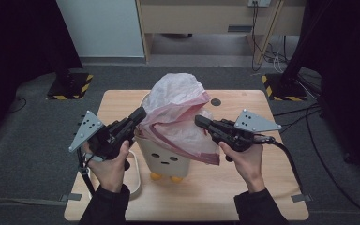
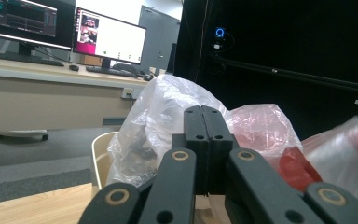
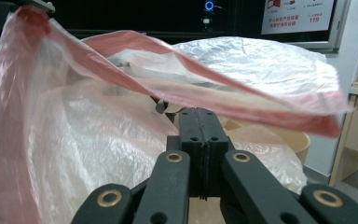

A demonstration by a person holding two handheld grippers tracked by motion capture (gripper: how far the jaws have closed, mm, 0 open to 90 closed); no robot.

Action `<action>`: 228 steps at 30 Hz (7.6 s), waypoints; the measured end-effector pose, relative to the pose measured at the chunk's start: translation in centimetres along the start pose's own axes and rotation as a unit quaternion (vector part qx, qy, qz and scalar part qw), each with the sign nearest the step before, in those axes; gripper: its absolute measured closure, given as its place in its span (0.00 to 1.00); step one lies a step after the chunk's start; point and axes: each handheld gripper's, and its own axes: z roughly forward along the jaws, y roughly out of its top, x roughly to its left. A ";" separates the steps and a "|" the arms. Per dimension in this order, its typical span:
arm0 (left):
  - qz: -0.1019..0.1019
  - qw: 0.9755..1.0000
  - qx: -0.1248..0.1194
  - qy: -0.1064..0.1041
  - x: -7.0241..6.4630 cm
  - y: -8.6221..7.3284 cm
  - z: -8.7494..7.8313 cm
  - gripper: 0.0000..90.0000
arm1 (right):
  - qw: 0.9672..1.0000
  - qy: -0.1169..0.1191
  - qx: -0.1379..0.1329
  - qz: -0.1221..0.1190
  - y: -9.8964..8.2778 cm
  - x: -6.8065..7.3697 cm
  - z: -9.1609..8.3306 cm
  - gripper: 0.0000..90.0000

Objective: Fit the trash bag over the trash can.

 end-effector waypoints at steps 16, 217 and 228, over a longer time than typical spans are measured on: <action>-0.013 0.999 0.007 0.034 2.5 -0.6 -1.3 1.00 | 0.998 -0.064 -0.006 0.018 -0.7 -1.7 -1.1 1.00; 0.116 0.993 0.015 0.022 6.4 0.7 -1.7 0.47 | 0.993 -0.100 -0.038 0.041 2.2 -5.1 -2.2 0.48; 0.141 0.989 0.049 -0.001 6.5 0.1 0.3 0.59 | 0.997 -0.069 -0.001 0.044 1.4 -5.6 0.2 0.44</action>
